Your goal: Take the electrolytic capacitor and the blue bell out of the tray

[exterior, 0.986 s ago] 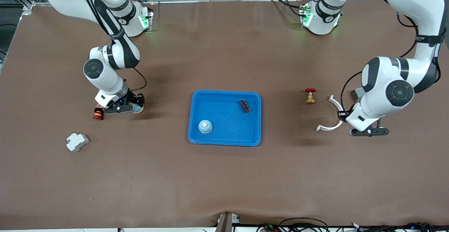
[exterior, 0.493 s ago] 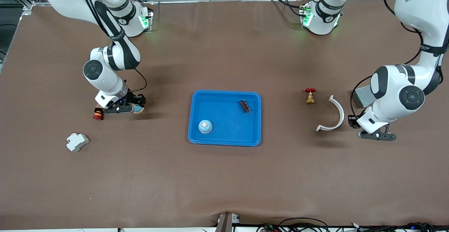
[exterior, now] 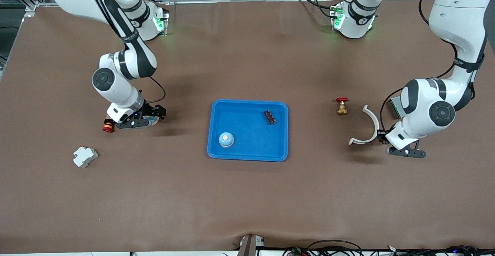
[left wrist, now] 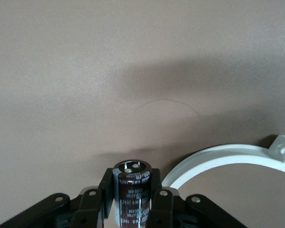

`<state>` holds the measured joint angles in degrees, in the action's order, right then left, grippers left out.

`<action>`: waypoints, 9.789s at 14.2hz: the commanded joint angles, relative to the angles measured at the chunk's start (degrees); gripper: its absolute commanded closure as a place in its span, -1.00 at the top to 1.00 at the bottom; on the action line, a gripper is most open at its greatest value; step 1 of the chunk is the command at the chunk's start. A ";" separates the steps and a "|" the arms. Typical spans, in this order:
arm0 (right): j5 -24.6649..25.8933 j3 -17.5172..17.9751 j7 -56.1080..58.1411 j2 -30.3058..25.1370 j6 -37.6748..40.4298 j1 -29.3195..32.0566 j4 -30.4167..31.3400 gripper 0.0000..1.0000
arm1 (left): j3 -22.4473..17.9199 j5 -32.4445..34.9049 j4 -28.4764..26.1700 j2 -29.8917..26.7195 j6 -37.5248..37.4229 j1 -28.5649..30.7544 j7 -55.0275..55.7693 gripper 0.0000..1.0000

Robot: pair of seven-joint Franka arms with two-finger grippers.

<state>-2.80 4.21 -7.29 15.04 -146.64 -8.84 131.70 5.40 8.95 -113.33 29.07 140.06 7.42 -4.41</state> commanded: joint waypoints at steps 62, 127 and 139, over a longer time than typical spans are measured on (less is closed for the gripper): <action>5.35 -1.31 -36.06 24.09 25.44 -20.00 -47.78 -1.00 | 18.24 2.21 22.98 9.24 -18.17 -25.87 90.27 1.00; 3.23 0.10 11.95 17.22 12.51 6.64 -31.41 1.00 | 18.95 14.69 19.48 1.88 -31.07 -20.18 72.23 -1.00; 2.09 0.01 10.72 13.80 30.86 7.17 -39.93 1.00 | 23.08 14.25 -5.66 -13.95 -19.76 1.00 34.85 -1.00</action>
<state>0.05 3.96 3.99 31.46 -120.71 -2.32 92.65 27.21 24.04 -113.94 18.24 116.35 5.13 35.35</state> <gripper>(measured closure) 0.000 0.648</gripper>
